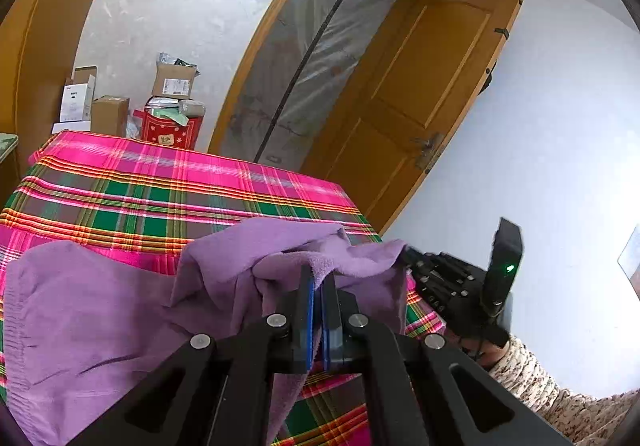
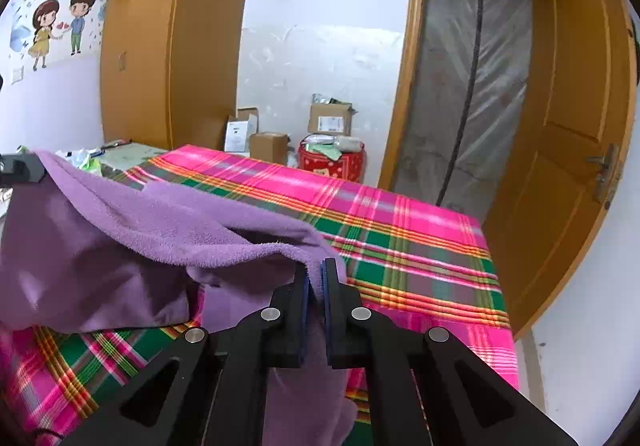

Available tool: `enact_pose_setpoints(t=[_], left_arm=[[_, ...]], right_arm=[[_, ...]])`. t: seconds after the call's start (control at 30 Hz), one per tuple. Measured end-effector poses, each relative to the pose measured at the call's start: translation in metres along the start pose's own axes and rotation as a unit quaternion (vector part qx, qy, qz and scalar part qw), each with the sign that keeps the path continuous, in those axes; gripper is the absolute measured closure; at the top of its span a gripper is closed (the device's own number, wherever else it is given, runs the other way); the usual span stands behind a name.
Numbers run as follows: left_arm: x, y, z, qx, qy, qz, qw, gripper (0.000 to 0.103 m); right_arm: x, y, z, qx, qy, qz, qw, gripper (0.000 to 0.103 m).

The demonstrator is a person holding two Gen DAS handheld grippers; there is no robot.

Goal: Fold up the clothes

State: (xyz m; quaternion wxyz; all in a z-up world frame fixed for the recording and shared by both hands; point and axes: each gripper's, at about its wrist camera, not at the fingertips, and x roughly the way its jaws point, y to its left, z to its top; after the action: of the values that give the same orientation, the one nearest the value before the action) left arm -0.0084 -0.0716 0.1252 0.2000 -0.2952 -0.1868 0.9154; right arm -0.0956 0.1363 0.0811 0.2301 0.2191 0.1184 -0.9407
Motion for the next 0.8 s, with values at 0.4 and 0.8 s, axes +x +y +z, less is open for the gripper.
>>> enact_pose_setpoints(t=[0.4, 0.8], left_arm=[[0.010, -0.024, -0.020, 0.028, 0.038, -0.033, 0.9983, 0.100], [0.015, -0.059, -0.063, 0.052, 0.091, -0.073, 0.9918, 0.100]], right_arm=[[-0.062, -0.016, 0.007, -0.005, -0.054, -0.081, 0.995, 0.097], [-0.123, -0.013, -0.018, -0.022, -0.065, -0.145, 0.987, 0.097]])
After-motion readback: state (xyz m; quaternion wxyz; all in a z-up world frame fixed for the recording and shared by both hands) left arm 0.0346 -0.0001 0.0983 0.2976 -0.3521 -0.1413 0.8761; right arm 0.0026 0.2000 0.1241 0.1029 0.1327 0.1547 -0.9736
